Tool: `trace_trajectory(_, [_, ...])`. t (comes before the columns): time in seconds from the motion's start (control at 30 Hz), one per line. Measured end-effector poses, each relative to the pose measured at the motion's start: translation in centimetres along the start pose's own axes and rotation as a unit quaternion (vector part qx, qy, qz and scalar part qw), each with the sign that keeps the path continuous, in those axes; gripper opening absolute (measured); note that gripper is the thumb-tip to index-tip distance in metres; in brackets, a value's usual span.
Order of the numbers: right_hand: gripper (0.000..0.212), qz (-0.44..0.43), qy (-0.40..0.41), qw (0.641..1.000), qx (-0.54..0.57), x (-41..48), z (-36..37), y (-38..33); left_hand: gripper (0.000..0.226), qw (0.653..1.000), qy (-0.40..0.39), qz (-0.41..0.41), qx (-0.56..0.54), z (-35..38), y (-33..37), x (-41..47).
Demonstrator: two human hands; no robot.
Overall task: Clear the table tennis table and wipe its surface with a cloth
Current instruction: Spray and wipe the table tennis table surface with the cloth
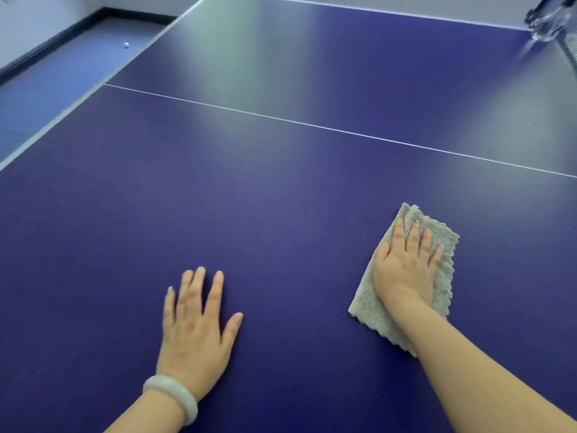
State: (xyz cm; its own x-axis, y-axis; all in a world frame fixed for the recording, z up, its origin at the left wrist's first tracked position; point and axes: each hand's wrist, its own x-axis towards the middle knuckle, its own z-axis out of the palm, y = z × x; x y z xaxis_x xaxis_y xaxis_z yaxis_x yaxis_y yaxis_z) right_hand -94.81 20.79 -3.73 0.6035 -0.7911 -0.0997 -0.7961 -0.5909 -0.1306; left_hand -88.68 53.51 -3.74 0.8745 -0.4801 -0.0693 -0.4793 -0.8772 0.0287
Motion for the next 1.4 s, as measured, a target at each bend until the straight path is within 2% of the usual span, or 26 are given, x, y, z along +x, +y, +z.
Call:
trace_trajectory(0.13, [0.059, 0.012, 0.002, 1.000, 0.015, 2.5, 0.0, -3.8, 0.088, 0.996, -0.005, -0.093, 0.003, 0.2, -3.3, 1.3])
trace_trajectory(0.23, [0.058, -0.061, -0.001, 0.998, 0.011, 2.6, 0.3, -7.0, 0.097, 0.993, -0.022, -0.119, 0.009, 0.3, -4.2, 2.2])
trace_trajectory(0.37, [0.058, -0.167, -0.018, 0.986, 0.006, 1.2, 0.8, -7.7, 0.095, 0.994, -0.012, -0.108, 0.026, 0.5, -4.4, 2.1])
trace_trajectory(0.43, [0.059, -0.151, -0.019, 0.988, 0.009, 2.2, 0.5, -7.1, 0.094, 0.994, 0.001, -0.106, 0.025, 0.6, -4.4, 2.0])
trace_trajectory(0.53, [0.059, -0.054, -0.022, 0.998, 0.023, 5.8, -0.2, -7.2, 0.093, 0.995, 0.017, -0.099, 0.016, 0.6, -4.3, 2.0])
trace_trajectory(0.6, [0.059, -0.039, -0.025, 0.999, 0.028, 8.1, -0.4, -8.6, 0.093, 0.995, 0.022, -0.100, 0.011, 0.6, -4.3, 2.0])
trace_trajectory(0.63, [0.058, -0.060, -0.031, 0.997, 0.027, 8.8, -0.4, -9.8, 0.093, 0.995, 0.021, -0.101, 0.011, 0.6, -4.4, 2.0])
trace_trajectory(0.7, [0.056, -0.174, -0.047, 0.983, 0.016, 8.9, -0.1, -12.4, 0.093, 0.994, 0.013, -0.104, 0.011, 0.5, -4.3, 2.1])
trace_trajectory(0.8, [0.053, -0.413, -0.084, 0.907, -0.007, 5.8, 0.0, -14.3, 0.092, 0.995, 0.014, -0.100, 0.009, 0.5, -4.3, 2.1])
trace_trajectory(0.87, [0.055, -0.492, -0.101, 0.865, -0.021, 3.3, -0.3, -12.7, 0.092, 0.995, 0.021, -0.098, 0.008, 0.6, -4.5, 2.0])
trace_trajectory(0.9, [0.055, -0.494, -0.101, 0.863, -0.023, 2.7, -0.4, -11.1, 0.092, 0.995, 0.024, -0.097, 0.006, 0.6, -4.5, 1.9])
trace_trajectory(0.93, [0.055, -0.472, -0.090, 0.877, -0.021, 2.8, -0.4, -9.3, 0.092, 0.995, 0.025, -0.097, 0.004, 0.6, -4.6, 1.9])
trace_trajectory(1.03, [0.059, -0.281, -0.043, 0.959, 0.001, 5.5, -0.6, -5.7, 0.092, 0.995, 0.018, -0.097, -0.002, 0.6, -4.5, 2.0])
trace_trajectory(1.07, [0.060, -0.219, -0.032, 0.975, 0.002, 6.8, -0.7, -5.6, 0.092, 0.995, 0.017, -0.097, -0.003, 0.5, -4.5, 2.0])
trace_trajectory(1.17, [0.055, -0.131, -0.027, 0.991, 0.009, 10.6, -0.9, -8.7, 0.092, 0.995, 0.012, -0.096, -0.004, 0.3, -4.5, 2.1])
trace_trajectory(1.3, [0.057, -0.121, -0.048, 0.991, 0.040, 14.8, -0.8, -16.0, 0.091, 0.995, -0.001, -0.100, 0.004, 0.1, -4.3, 2.1])
trace_trajectory(1.4, [0.055, -0.247, -0.075, 0.966, 0.016, 14.2, 0.0, -21.8, 0.091, 0.994, -0.010, -0.106, 0.011, 0.1, -4.3, 2.2])
